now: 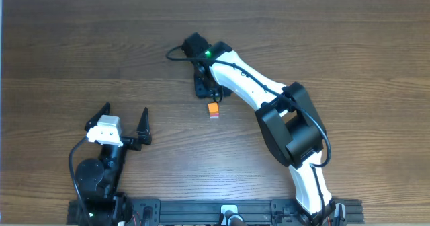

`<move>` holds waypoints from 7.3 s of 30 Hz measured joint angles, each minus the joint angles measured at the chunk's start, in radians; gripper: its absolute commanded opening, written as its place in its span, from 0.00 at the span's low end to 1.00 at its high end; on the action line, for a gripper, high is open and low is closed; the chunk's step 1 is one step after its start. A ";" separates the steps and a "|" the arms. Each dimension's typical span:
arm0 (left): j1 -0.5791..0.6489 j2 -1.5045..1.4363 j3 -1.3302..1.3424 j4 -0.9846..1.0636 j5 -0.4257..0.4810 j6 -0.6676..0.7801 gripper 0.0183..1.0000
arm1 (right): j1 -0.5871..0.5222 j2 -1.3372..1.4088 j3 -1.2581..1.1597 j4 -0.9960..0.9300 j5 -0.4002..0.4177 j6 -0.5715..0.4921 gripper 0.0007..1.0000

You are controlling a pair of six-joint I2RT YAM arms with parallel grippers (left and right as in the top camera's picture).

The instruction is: Stack Cubes

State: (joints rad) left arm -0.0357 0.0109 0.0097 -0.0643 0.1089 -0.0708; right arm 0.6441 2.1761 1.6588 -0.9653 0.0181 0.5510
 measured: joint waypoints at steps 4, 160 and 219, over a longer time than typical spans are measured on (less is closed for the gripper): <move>0.000 0.000 0.000 0.000 0.000 0.000 1.00 | 0.001 0.000 0.000 -0.001 0.000 0.007 0.49; 0.000 0.000 0.000 0.000 0.000 0.000 1.00 | 0.100 -0.362 -0.111 -0.148 0.007 0.072 0.01; 0.000 0.000 0.000 0.000 0.000 0.000 1.00 | 0.098 -0.337 -0.155 -0.103 0.007 0.073 0.01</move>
State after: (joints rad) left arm -0.0357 0.0109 0.0097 -0.0643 0.1089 -0.0708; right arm 0.7425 1.8393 1.5036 -1.0679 0.0250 0.6239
